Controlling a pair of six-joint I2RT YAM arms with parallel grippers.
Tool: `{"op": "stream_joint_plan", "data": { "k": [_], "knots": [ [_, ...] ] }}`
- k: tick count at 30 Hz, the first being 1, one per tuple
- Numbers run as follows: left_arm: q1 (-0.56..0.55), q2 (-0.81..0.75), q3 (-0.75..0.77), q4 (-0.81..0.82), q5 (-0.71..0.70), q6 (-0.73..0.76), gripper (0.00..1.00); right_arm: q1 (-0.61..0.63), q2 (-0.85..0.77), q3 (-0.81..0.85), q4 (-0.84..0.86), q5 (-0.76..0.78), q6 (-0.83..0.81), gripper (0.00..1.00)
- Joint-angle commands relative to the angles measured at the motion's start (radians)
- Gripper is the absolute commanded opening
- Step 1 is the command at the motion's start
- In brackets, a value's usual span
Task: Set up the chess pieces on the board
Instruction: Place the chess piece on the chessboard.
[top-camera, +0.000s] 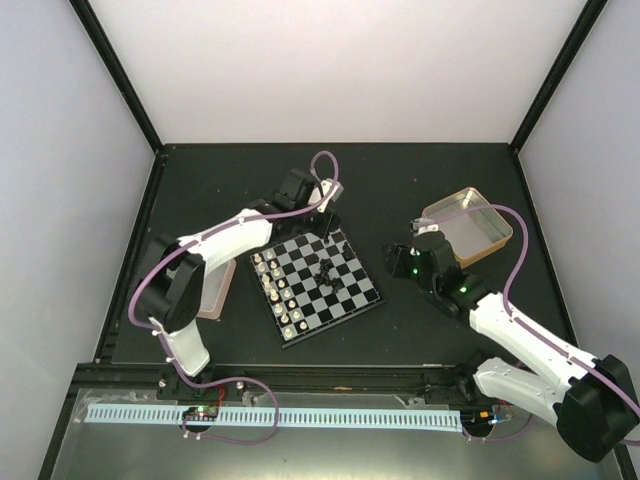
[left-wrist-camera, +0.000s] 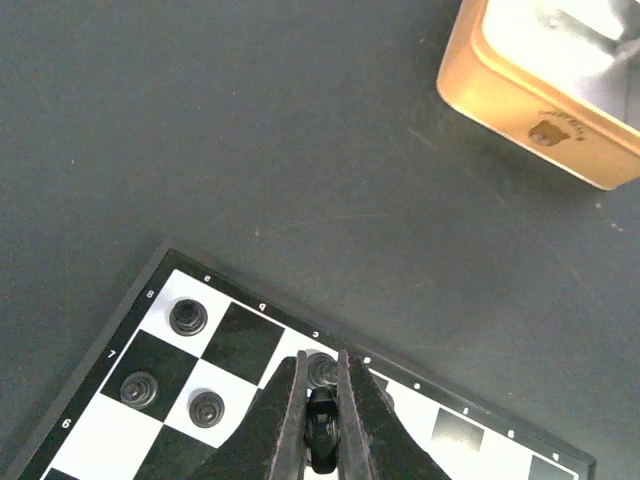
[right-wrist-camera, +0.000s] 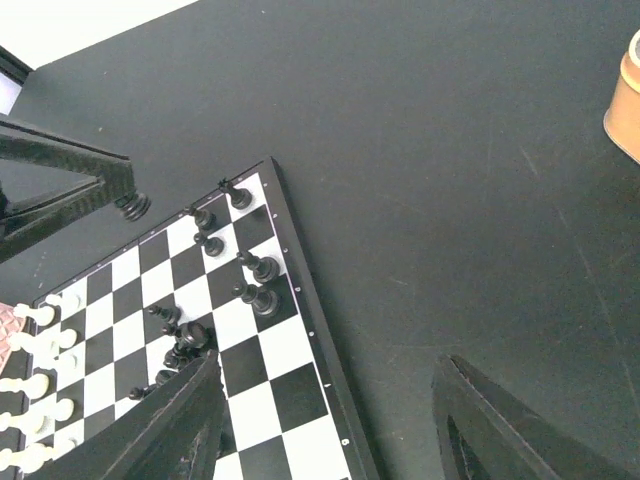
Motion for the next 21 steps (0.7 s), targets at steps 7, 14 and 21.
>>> {"op": "stream_joint_plan", "data": {
  "k": [7, 14, 21],
  "knots": [
    [-0.016, 0.164, 0.117, -0.056, -0.066, -0.002, 0.04, -0.017, -0.001, -0.027, 0.015, -0.022, 0.007, 0.58],
    [-0.025, 0.246, 0.165, -0.058, -0.081, -0.019, 0.03, -0.018, 0.022, -0.029, 0.023, -0.035, 0.009, 0.58],
    [-0.028, 0.316, 0.236, -0.127, -0.147, -0.008, 0.04, -0.018, 0.028, -0.031, 0.026, -0.03, 0.008, 0.58]
  ]
}}
